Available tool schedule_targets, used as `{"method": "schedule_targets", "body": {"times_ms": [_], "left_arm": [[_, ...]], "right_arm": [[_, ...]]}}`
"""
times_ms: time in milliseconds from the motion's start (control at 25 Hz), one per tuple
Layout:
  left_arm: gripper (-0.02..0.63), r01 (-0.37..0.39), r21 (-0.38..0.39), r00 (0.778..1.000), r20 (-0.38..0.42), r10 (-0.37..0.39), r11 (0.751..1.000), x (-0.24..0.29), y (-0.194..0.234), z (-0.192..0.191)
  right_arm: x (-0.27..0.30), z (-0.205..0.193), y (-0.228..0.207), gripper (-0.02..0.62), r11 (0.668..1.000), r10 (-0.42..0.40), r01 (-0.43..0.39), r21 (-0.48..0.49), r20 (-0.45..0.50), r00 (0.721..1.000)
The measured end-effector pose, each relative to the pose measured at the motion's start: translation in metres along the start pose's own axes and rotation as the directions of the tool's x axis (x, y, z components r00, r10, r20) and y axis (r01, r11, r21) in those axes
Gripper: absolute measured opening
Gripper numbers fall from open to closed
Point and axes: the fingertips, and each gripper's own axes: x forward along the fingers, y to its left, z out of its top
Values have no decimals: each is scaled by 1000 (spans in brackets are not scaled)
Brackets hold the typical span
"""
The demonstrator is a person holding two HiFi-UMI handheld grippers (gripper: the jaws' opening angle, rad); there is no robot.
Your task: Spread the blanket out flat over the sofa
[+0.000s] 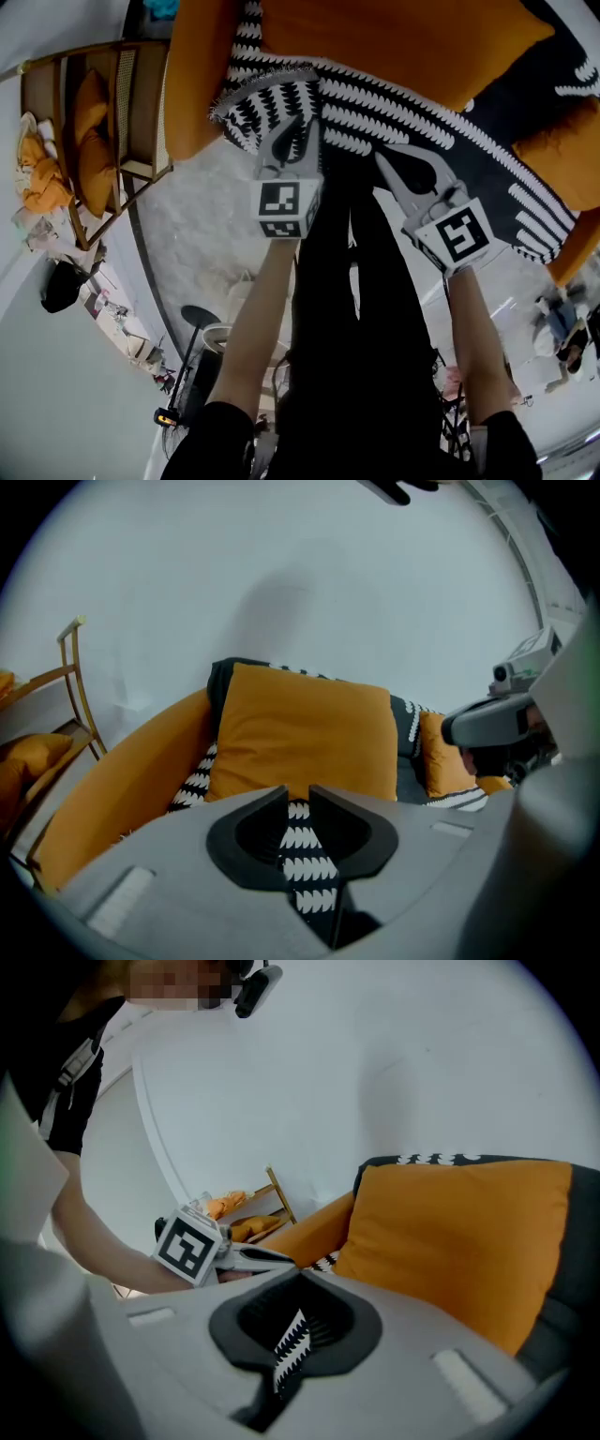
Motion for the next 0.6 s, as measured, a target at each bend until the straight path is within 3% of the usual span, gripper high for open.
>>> {"method": "schedule_targets", "body": {"times_ms": [360, 600], "left_arm": [[143, 28, 154, 993, -119, -10, 988, 88, 26, -62], [222, 3, 254, 981, -186, 46, 967, 132, 42, -99]], "right_arm": [[38, -11, -21, 3, 993, -58, 56, 101, 14, 998], [53, -21, -27, 3, 982, -93, 89, 166, 16, 996]]}}
